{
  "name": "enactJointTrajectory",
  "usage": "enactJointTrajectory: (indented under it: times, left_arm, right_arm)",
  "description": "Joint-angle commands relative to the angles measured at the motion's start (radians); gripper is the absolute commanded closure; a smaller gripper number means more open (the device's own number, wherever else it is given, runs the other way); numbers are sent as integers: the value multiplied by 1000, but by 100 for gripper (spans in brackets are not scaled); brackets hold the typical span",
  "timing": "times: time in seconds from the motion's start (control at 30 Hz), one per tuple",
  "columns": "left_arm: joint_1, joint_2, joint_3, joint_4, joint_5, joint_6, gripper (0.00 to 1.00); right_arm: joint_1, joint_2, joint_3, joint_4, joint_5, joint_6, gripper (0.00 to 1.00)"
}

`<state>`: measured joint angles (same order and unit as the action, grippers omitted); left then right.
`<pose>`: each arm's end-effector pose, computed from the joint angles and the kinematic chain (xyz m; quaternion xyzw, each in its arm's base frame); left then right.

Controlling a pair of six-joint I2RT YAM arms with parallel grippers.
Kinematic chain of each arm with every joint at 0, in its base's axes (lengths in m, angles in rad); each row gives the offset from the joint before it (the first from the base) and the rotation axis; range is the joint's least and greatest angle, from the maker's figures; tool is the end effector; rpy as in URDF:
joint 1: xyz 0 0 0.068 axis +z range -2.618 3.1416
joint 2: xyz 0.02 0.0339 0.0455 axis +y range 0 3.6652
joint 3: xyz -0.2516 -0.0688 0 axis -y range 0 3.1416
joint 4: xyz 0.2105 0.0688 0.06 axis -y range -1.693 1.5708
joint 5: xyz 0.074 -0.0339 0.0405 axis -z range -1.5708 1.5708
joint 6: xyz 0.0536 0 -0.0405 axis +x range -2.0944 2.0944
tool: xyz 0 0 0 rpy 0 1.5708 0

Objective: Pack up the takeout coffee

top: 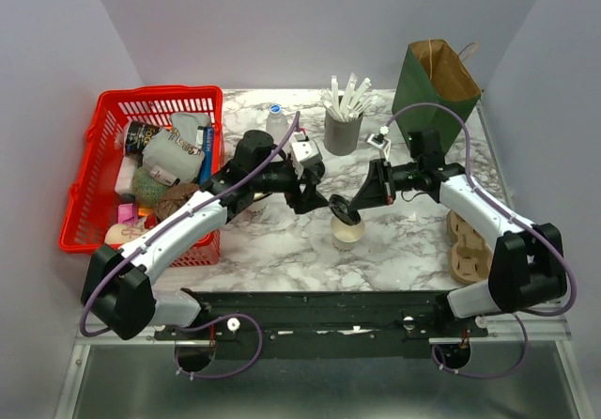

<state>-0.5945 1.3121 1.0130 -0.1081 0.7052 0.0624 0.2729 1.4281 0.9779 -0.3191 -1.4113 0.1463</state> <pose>0.2124 -0.1856 0.3066 0.4326 0.6809 -0.4140 0.4217 0.2353 0.1208 0.2676 -0.2968 0.6835 0.6459 0.1662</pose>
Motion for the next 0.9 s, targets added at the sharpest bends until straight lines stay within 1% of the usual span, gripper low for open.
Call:
enactJointTrajectory:
  times: [0.0,0.23,0.43,0.87]
  left_arm:
    - [-53,12,-2,-61,50,152,26]
    - [-125,53,12,-59,16,198,25]
    - [-142,79,4,-38,-21,215,25]
    - [-142,124,-19,57,-44,134,26]
  right_arm:
    - [-43,70,-39,126,-38,209,97]
    - [-54,92,-45,135,-34,226,97]
    - [-63,101,-90,135,-15,242,95]
    - [-92,117,-97,133,21,249,92]
